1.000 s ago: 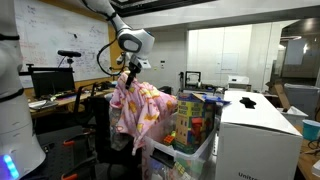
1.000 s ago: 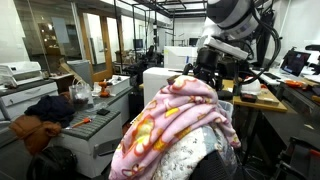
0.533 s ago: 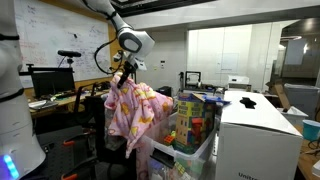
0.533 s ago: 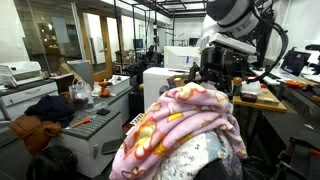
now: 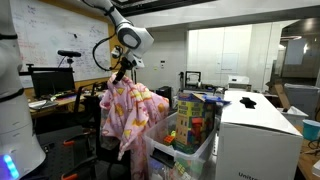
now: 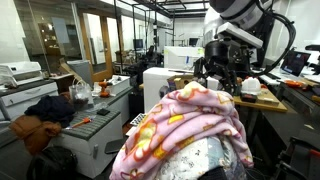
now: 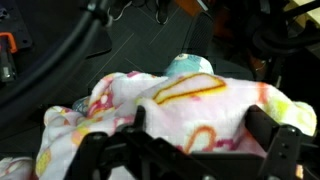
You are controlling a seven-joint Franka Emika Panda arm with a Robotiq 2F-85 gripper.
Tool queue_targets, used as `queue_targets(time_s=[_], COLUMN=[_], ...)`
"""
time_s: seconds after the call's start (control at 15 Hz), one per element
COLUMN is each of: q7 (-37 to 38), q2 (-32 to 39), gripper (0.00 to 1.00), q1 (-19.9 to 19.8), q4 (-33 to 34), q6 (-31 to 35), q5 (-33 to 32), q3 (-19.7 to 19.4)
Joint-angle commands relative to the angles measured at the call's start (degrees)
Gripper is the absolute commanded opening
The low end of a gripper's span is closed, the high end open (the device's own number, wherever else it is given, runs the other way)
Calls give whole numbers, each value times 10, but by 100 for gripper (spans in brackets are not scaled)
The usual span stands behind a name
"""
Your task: Pick up the blanket and put it on the chair
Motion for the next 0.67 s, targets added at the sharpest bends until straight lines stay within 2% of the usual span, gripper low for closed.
queue_targets(time_s=[0.0, 0.2, 0.6], q7=[-55, -40, 96], q2=[-28, -36, -27], gripper=[100, 100, 100], q1=[6, 10, 1], q4=[-6, -7, -20], q6=[-21, -5, 144], q5=[11, -22, -148], q3=[-3, -1, -12])
